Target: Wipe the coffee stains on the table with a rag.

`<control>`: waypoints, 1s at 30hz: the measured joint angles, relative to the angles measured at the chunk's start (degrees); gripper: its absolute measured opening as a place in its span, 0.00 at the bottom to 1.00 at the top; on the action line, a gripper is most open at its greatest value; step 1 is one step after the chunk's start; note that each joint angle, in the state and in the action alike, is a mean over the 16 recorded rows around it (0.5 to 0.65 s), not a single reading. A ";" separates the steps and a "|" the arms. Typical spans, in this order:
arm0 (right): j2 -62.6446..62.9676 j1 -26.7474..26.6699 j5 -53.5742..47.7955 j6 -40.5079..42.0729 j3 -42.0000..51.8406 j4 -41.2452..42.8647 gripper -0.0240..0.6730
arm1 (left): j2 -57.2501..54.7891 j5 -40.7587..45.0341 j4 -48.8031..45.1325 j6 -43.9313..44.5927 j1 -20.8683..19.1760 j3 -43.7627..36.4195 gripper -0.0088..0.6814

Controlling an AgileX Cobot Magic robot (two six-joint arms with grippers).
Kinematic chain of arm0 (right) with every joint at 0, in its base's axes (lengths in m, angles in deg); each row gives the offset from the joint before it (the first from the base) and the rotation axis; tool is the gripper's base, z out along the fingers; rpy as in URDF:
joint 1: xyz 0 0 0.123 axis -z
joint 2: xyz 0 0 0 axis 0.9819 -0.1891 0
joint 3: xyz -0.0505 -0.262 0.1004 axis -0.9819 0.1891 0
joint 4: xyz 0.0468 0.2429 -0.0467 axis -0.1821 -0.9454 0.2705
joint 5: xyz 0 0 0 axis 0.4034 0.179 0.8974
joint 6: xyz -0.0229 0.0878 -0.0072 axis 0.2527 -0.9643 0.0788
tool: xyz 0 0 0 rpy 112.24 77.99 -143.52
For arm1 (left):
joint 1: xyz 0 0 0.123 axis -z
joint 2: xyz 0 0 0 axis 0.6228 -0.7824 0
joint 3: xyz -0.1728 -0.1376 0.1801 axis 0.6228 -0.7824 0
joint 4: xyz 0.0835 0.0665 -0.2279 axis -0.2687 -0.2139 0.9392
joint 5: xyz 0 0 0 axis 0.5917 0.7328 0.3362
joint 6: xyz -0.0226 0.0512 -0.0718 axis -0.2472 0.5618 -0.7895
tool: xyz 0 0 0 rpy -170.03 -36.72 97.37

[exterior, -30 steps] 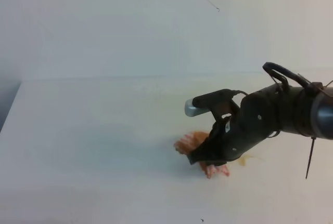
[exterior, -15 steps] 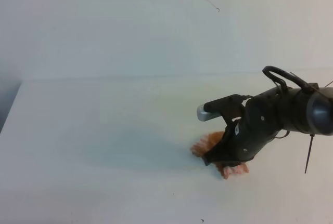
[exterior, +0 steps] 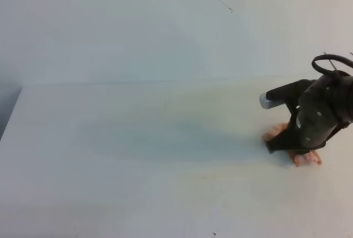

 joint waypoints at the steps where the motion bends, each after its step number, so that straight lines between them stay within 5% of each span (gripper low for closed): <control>1: 0.25 0.51 0.26 -0.68 -0.01 0.63 0.09 | 0.00 0.00 0.00 0.00 0.00 0.00 0.01; 16: -0.58 3.19 2.07 -4.49 0.09 -1.28 0.09 | 0.00 0.00 0.00 0.00 0.00 0.00 0.01; 30: -3.14 -11.84 8.54 0.53 -0.47 -11.61 0.09 | 0.00 0.00 0.00 0.00 0.00 0.00 0.01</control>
